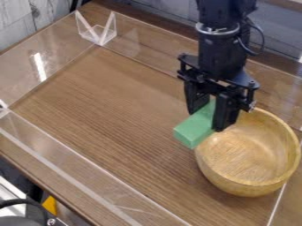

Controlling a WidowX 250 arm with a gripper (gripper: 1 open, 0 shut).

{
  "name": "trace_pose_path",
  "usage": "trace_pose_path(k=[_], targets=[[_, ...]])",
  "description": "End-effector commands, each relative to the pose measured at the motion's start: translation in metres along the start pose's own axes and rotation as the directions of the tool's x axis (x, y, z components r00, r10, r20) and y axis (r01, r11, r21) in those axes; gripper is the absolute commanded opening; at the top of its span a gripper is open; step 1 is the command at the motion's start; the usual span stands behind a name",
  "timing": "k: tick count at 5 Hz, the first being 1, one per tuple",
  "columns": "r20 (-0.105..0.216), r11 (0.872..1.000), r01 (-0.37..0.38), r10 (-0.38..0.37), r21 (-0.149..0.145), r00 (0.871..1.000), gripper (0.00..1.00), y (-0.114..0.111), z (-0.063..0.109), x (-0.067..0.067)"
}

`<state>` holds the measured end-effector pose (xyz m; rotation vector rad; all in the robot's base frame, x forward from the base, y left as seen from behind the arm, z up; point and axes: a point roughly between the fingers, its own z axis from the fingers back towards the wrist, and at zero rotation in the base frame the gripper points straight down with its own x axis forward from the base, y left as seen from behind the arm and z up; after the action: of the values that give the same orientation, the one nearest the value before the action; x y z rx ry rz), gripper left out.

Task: Remove the green block from inside the brown bowl and put it on the table

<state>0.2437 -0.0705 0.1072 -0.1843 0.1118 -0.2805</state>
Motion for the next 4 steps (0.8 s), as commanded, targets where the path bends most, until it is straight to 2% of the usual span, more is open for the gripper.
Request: trace_pose_path(k=[1, 4], targets=[[0.053, 1.000, -0.006, 0.006, -0.001, 0.999, 0.00, -0.0009, 0.0147, -0.0012], [0.054, 1.000, -0.020, 0.021, -0.013, 0.998, 0.00, -0.0028, 0.0165, -0.0048]])
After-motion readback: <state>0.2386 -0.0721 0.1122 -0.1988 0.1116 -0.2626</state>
